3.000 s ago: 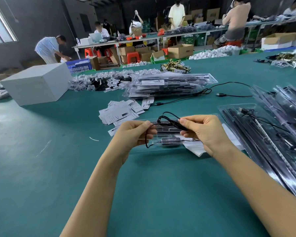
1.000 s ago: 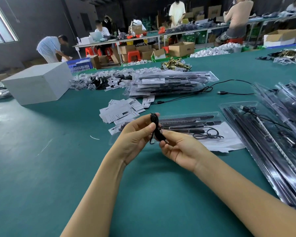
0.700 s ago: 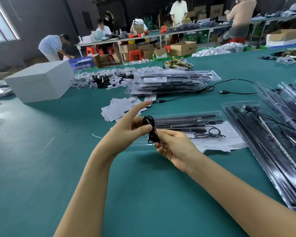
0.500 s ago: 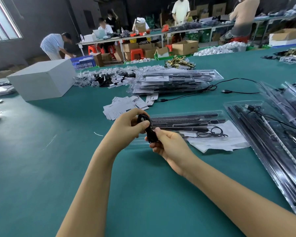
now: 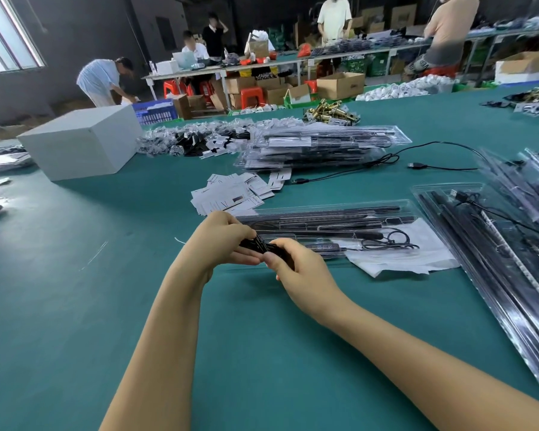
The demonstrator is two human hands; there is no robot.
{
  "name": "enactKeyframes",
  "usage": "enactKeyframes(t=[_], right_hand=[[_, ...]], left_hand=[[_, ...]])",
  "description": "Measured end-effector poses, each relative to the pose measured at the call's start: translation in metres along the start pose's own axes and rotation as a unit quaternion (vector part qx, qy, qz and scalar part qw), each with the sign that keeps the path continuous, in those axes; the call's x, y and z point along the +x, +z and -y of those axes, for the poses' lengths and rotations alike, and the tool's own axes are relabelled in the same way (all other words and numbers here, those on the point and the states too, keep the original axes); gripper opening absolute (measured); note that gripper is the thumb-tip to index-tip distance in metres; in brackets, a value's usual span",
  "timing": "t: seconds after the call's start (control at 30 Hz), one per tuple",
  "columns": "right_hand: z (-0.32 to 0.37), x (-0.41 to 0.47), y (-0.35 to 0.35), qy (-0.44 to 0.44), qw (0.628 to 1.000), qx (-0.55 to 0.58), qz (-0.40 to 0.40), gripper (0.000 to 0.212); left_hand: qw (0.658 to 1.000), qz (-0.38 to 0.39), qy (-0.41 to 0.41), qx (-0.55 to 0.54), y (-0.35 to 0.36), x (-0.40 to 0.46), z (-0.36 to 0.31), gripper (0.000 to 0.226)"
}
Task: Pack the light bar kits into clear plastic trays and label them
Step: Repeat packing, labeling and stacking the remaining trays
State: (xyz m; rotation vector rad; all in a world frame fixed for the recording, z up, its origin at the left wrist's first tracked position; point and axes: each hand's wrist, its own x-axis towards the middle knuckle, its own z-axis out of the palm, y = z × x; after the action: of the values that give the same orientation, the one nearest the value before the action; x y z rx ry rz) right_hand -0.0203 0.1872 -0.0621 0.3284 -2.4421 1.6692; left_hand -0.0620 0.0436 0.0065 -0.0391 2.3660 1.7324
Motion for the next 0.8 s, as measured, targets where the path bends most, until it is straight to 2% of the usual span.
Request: enactKeyframes(t=[0.1,0.2,0.27,0.37,0.5,0.57,0.63,0.67,0.8], right_hand=[[-0.005,0.005,-0.004,0.011,0.999,0.048,0.02,0.016],[-0.007,0.009,-0.01,0.023,0.997,0.074,0.024,0.016],[-0.01,0.011,-0.015,0.02,0.998,0.059,0.031,0.015],[-0.014,0.017,-0.028,0.009,0.999,0.017,0.05,0.018],[-0.018,0.024,-0.046,0.011,0.997,0.006,0.078,0.017],[-0.019,0.025,-0.052,0.024,0.994,-0.001,0.104,0.018],[-0.019,0.025,-0.054,0.029,0.991,-0.019,0.13,0.02],[-0.018,0.024,-0.054,0.028,0.99,-0.027,0.138,0.021],[-0.015,0.022,-0.051,0.015,0.985,-0.057,0.161,0.016]], left_hand=[[1.0,0.012,0.004,0.011,-0.002,-0.004,0.0,0.001],[0.996,0.038,0.054,0.052,-0.006,-0.004,0.0,0.017],[0.98,0.033,0.122,0.154,-0.005,-0.002,0.002,0.02],[0.904,0.005,0.279,0.323,0.003,-0.002,0.014,0.022],[0.767,-0.076,0.418,0.481,0.018,-0.007,0.042,0.039],[0.692,-0.134,0.484,0.519,0.022,-0.005,0.052,0.037],[0.656,-0.17,0.53,0.51,0.024,-0.002,0.059,0.027],[0.661,-0.176,0.534,0.497,0.024,-0.001,0.061,0.026],[0.744,-0.163,0.495,0.418,0.03,-0.006,0.067,0.019]])
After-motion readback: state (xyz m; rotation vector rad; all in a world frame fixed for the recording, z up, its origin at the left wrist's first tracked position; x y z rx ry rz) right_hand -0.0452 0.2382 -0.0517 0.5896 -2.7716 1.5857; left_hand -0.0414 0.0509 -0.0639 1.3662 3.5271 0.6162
